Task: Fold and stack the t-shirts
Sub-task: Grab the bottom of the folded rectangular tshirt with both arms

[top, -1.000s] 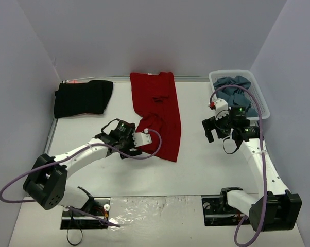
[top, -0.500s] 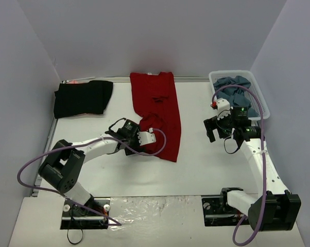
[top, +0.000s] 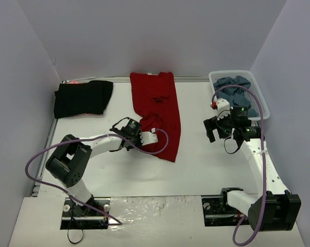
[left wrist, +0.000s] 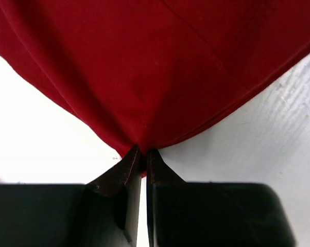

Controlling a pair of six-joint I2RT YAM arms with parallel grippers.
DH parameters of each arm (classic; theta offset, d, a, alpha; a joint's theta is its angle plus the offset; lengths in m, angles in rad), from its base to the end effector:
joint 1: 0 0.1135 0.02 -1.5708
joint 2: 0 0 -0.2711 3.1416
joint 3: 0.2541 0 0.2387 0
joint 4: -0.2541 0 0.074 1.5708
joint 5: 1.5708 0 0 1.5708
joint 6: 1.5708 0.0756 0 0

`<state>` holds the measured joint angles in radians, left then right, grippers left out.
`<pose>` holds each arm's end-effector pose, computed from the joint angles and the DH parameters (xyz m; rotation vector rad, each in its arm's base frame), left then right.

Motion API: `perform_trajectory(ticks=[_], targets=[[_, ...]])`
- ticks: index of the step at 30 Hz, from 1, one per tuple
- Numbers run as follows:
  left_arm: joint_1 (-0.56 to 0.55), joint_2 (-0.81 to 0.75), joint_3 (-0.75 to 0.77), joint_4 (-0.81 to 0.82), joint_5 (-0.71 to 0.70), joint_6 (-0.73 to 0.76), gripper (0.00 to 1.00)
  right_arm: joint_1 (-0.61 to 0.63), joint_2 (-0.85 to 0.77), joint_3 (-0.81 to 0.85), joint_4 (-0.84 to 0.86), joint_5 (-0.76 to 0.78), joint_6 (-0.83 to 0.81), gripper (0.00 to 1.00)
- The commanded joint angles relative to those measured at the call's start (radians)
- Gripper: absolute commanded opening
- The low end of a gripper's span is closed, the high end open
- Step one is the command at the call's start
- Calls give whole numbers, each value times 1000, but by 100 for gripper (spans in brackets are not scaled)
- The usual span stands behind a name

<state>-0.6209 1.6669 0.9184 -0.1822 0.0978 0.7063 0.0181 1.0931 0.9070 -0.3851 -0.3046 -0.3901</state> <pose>0.2765 -0.2069 0.1504 1.5699 1.9420 -0.0868 0.2560 0.0273 0.2915 -0.6000 2.0275 0.1051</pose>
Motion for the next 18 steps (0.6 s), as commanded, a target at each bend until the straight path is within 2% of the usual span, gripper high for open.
perform_trajectory(ticks=[1,4,7,10,14,18], targets=[[0,-13,33,-135,54,7,2,-7,-18,-3,11,-24,-9,100],[4,-64,77,-227,134,-13,2,-6,-24,-3,-3,-60,-29,100],[1,-110,123,-386,239,-16,3,9,-41,6,-37,-100,-73,100],[3,-136,192,-509,316,-27,2,16,-29,56,-150,-161,-191,100],[3,-159,234,-588,382,-47,2,40,11,134,-317,-261,-317,100],[4,-162,231,-603,408,-73,2,104,33,162,-408,-321,-446,100]])
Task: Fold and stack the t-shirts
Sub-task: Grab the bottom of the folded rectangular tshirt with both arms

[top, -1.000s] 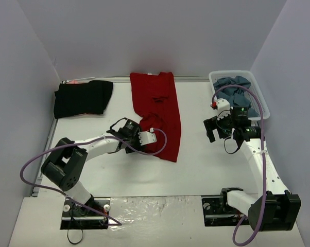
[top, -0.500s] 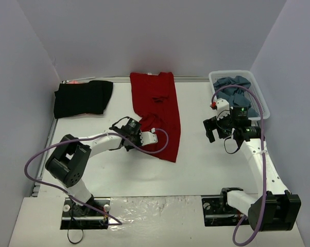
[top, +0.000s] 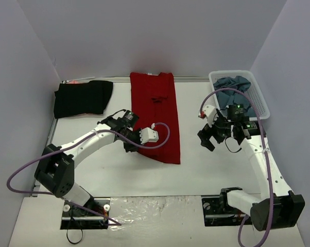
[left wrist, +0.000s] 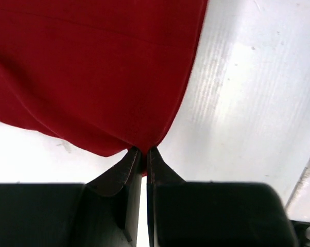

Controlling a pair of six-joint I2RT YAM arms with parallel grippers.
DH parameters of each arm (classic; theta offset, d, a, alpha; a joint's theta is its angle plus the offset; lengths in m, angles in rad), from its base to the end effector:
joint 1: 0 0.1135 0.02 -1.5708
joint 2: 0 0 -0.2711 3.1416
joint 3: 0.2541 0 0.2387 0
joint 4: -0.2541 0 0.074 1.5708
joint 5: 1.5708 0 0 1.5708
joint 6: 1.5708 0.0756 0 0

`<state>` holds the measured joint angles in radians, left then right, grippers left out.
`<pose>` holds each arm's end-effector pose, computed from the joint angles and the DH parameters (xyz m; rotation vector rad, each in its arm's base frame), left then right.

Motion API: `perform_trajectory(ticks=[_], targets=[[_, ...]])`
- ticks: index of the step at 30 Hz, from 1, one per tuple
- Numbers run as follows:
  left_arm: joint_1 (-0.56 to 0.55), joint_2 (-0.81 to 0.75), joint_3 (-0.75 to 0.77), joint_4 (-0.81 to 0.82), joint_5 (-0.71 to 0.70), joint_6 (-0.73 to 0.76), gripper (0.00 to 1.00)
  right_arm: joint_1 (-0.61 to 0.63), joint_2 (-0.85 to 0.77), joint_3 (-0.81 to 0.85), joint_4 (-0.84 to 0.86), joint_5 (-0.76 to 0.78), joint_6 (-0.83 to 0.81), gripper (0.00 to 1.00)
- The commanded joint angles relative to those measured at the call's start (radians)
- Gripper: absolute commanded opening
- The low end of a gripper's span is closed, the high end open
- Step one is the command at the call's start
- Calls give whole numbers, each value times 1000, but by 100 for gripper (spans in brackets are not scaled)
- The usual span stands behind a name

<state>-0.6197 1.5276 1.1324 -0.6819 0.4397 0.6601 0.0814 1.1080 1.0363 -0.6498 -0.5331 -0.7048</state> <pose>0.2354 -0.2075 0.2254 1.6612 1.9877 -0.5647 0.2342 0.0577 0.3075 -1.0794 1.9032 0.2632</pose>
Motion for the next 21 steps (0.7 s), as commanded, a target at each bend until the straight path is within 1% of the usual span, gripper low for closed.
perform_trajectory(ticks=[1,2,7,9,10,11,12,14,21], targets=[[3,-18,7,-111,64,-25,2,67,21,36,-148,-65,-137,100],[6,-12,4,-116,70,-21,2,127,23,34,-149,-50,-142,99],[69,23,23,-163,177,-11,2,253,84,15,-154,-30,-170,97],[96,40,44,-173,240,-11,2,323,111,5,-149,1,-177,96],[130,66,50,-183,269,-8,2,343,143,-4,-145,11,-183,95],[149,78,55,-191,333,4,2,362,159,-7,-136,21,-185,93],[162,101,62,-196,358,6,2,392,177,-12,-134,28,-189,92],[192,130,70,-191,384,1,2,432,225,-27,-116,47,-197,90],[202,180,93,-197,383,-10,2,534,352,-44,-45,81,-193,84]])
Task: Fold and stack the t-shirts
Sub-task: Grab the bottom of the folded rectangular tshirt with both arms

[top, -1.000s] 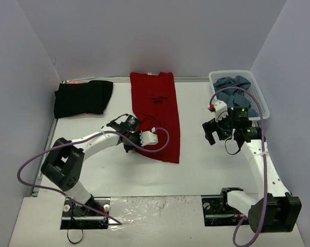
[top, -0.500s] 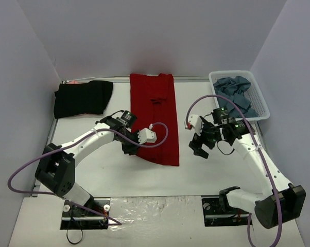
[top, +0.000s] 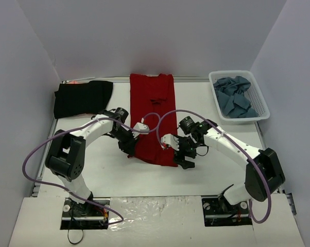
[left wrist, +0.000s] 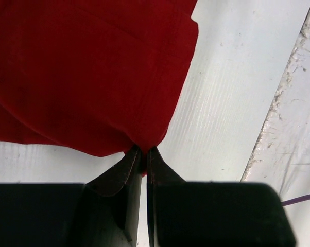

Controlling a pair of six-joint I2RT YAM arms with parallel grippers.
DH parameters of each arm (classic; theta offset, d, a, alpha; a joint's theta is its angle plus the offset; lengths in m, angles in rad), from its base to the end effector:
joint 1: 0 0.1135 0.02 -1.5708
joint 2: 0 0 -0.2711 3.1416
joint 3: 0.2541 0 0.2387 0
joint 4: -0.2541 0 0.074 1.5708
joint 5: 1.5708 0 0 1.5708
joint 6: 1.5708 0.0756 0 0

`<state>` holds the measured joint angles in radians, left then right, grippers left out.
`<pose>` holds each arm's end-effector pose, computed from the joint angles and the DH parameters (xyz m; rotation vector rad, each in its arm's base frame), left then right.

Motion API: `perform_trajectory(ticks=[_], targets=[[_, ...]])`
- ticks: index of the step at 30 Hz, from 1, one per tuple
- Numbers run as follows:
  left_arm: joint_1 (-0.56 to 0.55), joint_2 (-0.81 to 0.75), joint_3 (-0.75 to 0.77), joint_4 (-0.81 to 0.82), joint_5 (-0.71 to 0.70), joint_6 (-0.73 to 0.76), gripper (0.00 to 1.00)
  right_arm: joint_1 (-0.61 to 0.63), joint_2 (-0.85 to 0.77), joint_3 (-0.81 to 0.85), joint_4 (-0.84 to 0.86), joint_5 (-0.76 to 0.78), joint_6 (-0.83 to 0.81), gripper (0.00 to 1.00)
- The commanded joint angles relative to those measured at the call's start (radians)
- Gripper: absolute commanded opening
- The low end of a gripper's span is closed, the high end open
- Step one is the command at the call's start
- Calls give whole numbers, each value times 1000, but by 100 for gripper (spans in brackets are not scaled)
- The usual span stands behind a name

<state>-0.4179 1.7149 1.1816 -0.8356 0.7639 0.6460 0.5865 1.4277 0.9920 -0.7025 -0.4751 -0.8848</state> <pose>0.2659 -0.1753 0.1900 1.4504 2.2499 -1.0365 0.2102 0.1812 0.2105 -1.8455 1.8330 0.5371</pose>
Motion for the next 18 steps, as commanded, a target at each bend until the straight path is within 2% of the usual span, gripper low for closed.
perform_trajectory(ticks=[1,18], targets=[[2,-8,43,-42,58,3,2,44,42,2,21,20,-10,83],[39,5,30,-19,78,-13,2,154,252,30,156,38,35,75]])
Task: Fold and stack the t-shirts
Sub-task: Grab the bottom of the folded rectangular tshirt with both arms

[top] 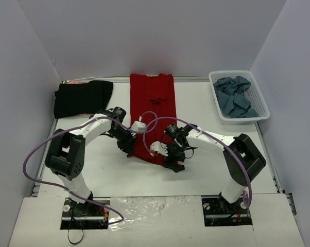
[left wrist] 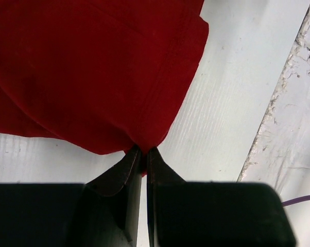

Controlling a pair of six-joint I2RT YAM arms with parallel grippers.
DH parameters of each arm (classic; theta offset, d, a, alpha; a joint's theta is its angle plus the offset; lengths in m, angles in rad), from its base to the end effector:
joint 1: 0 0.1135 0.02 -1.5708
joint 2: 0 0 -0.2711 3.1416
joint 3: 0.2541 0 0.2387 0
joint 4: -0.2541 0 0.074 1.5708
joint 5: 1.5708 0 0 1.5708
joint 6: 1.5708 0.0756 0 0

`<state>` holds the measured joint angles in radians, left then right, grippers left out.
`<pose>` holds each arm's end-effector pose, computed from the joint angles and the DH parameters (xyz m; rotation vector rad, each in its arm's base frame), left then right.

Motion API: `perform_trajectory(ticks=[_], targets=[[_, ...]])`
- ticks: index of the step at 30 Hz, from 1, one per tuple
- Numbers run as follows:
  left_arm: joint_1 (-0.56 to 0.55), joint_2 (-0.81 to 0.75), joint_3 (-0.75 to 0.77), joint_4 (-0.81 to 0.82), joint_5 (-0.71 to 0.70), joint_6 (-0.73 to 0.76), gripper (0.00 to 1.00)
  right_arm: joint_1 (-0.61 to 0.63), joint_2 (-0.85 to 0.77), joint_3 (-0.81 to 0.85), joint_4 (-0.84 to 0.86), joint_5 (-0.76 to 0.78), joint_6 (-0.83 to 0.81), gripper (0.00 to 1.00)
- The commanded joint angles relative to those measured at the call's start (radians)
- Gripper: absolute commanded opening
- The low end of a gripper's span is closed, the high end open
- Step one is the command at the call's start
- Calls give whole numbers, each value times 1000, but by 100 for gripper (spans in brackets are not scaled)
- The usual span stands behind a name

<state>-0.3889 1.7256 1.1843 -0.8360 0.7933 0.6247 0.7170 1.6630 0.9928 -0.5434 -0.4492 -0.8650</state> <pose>0.2712 -0.1694 0.1891 1.3866 2.2747 -1.0768 0.2143 0.2304 0.1538 -1.9966 1.8179 0.5786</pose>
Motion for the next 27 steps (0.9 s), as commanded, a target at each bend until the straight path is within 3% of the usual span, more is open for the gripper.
perform_trajectory(ticks=[1,5,9,11,17,21,27], targets=[[12,-6,29,-18,49,7,2,28,24,27,0,20,23,75],[15,-9,26,-14,49,6,2,39,64,29,14,26,35,65],[19,-11,26,-11,46,1,2,61,77,21,13,59,60,42],[22,-11,26,-9,44,1,2,67,63,14,13,78,70,38],[25,-8,37,-15,29,-2,2,67,-12,-14,10,125,96,10],[25,-11,52,-43,-12,23,2,67,-61,-19,-19,136,112,0],[24,-43,127,-207,-29,139,2,65,-180,26,-107,113,127,0]])
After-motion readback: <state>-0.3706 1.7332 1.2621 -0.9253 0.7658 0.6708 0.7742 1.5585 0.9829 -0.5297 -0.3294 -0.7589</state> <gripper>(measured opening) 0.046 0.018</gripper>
